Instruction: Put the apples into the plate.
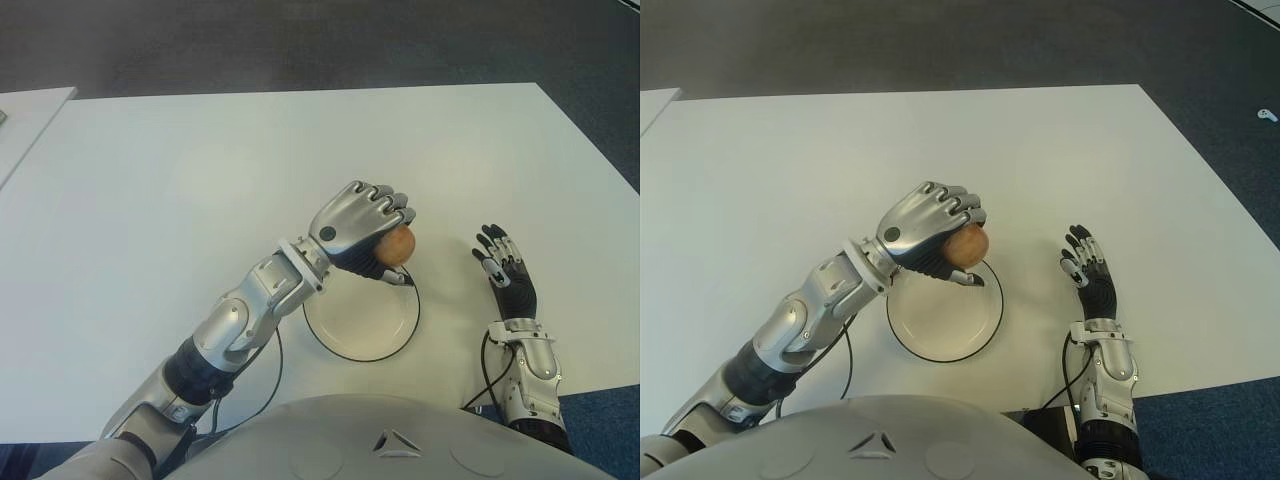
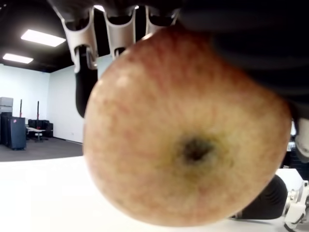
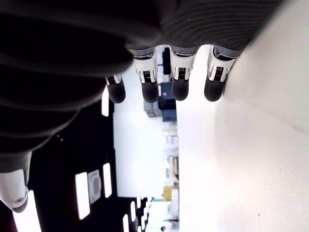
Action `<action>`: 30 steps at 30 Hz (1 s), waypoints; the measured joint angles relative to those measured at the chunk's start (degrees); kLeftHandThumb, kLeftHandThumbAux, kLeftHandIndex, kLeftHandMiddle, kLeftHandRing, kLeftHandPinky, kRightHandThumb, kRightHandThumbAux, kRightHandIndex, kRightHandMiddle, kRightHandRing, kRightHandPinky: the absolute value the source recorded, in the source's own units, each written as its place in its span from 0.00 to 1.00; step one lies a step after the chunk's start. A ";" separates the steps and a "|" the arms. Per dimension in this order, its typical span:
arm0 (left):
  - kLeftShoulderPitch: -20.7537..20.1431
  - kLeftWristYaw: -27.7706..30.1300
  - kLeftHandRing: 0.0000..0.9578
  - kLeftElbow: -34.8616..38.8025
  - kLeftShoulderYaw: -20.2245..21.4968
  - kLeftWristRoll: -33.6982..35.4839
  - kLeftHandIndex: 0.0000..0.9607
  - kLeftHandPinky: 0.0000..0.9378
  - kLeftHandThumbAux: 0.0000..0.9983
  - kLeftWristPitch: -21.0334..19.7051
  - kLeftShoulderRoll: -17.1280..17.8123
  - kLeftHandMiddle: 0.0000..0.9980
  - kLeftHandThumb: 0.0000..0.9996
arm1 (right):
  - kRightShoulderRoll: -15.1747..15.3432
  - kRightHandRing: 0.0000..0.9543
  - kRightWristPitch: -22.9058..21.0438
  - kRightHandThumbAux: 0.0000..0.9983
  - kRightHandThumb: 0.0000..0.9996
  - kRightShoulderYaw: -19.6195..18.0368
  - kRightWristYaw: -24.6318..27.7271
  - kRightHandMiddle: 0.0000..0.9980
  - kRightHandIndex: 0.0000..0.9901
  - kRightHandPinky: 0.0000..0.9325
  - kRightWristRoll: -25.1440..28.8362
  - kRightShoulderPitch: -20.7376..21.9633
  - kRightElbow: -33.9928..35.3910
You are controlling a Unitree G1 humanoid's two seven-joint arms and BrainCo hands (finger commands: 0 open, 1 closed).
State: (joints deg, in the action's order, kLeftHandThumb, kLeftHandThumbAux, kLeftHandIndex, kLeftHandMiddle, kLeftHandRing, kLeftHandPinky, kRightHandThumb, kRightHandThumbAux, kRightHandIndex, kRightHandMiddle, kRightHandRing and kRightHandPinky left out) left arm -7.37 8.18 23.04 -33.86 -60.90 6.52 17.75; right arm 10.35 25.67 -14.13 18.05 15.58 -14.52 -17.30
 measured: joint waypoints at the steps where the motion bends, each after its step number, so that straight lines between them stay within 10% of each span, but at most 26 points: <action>1: 0.16 0.23 0.86 -0.29 -0.21 0.05 0.46 0.84 0.70 0.10 0.01 0.82 0.75 | -0.05 0.00 0.01 0.52 0.07 0.03 -0.04 0.03 0.05 0.00 0.01 0.00 0.00; 30: 2.37 11.77 0.84 1.84 -0.45 0.56 0.46 0.82 0.69 3.62 4.23 0.80 0.75 | -0.47 0.02 0.37 0.52 0.09 0.62 -0.51 0.07 0.07 0.01 0.04 0.01 0.05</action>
State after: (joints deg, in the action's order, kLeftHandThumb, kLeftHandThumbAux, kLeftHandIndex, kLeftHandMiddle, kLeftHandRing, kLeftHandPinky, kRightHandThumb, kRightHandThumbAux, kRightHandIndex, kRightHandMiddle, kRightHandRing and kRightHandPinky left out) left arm -5.00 19.94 24.87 -34.31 -60.34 10.14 21.98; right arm 9.88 26.04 -13.51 17.54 15.63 -14.52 -17.24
